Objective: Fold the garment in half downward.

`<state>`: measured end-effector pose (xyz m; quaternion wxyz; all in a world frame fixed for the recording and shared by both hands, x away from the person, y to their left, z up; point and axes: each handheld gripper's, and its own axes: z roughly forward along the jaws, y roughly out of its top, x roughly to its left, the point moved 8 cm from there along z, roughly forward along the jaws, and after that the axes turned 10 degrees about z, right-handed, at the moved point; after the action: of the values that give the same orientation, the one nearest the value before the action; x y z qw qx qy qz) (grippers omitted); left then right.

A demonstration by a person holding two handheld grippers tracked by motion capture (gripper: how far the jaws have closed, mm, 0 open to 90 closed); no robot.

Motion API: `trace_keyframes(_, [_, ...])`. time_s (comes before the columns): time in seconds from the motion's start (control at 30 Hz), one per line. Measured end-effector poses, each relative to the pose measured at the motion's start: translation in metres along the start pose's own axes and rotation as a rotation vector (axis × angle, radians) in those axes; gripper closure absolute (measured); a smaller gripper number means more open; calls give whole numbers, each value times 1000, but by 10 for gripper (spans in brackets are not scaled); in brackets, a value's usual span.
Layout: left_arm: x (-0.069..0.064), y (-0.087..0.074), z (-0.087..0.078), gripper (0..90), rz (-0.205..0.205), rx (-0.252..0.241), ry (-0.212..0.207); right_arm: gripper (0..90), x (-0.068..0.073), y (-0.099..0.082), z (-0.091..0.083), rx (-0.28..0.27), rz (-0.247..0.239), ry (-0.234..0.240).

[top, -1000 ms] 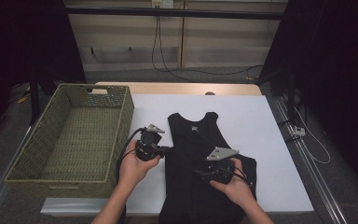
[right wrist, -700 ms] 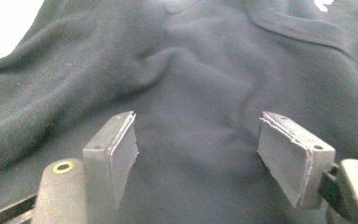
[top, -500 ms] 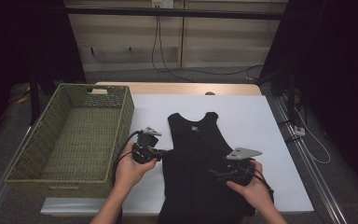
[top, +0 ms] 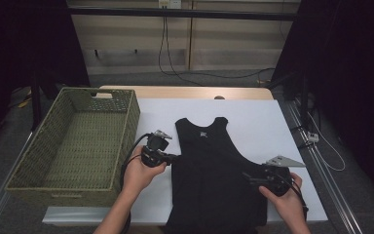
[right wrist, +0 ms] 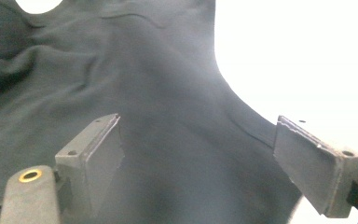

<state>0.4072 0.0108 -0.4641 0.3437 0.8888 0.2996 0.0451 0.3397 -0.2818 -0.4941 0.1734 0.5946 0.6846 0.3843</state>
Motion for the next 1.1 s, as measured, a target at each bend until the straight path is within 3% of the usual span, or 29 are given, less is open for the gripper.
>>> trace_keyframes(0.1, [1, 0, 0, 876, -11, -5, 7, 151, -10, -1, -8, -12, 50, -32])
trace_keyframes(0.27, [0, 0, -3, 875, -3, 2, 22, 252, -23, -10, -7, 12, 59, -77])
trace_keyframes(0.53, [2, -8, -6, 874, -25, 1, 35, 382, -38, -13, -11, 15, 130, -140])
trace_keyframes(0.7, [-3, -12, -7, 874, -11, 7, 44, 418, -37, -23, -14, 38, 116, -173])
trace_keyframes(0.77, [-4, -12, -8, 874, -6, 4, 49, 483, -32, -25, -15, 40, 106, -150])
trace_keyframes(0.83, [-5, -12, -10, 874, -5, -1, 61, 594, -28, -27, -16, 38, 70, -162])
trace_keyframes(0.93, [-7, -15, -13, 874, -10, 5, 59, 853, -24, -28, -17, 47, 88, -114])
trace_keyframes(1.0, [-8, -17, -16, 874, -18, -1, 63, 877, -24, -29, -16, 41, 113, -88])
trace_keyframes(1.1, [-9, -22, -20, 874, -19, -1, 69, 883, -28, -26, -22, 32, 127, -92])
